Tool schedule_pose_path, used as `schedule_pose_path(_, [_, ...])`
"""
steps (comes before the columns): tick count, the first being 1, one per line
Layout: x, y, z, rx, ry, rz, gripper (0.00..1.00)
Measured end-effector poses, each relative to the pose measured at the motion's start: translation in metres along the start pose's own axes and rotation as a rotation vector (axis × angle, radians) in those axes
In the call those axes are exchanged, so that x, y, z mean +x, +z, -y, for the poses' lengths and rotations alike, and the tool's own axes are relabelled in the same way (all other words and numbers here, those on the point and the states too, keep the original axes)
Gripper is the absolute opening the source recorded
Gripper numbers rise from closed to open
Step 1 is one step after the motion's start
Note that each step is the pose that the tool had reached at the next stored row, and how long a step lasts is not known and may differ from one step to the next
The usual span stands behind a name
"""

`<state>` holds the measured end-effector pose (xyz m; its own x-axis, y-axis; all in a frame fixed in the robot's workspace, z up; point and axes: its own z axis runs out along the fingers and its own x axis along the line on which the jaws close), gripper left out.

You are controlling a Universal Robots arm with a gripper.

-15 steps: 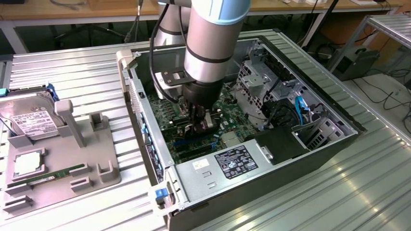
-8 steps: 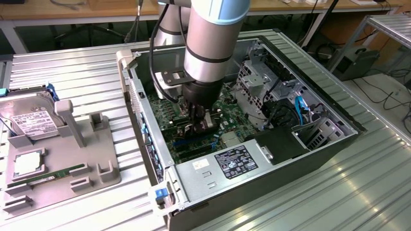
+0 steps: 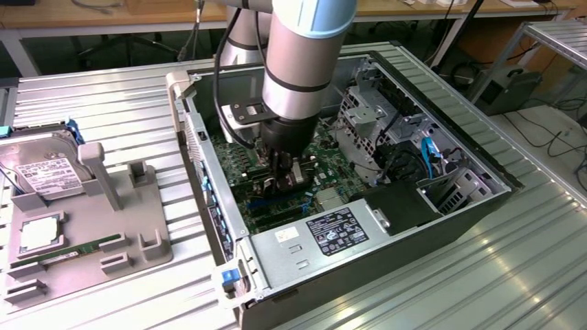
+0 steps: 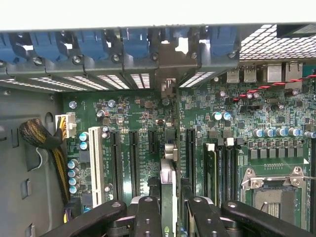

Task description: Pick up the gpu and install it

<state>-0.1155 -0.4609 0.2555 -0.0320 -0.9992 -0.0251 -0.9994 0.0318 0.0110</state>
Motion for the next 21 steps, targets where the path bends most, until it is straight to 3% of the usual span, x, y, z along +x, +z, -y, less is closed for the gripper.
schedule_pose_path(21, [0.0010, 0.0010, 0.0001, -0.0031, 0.002, -0.0023, 0.26])
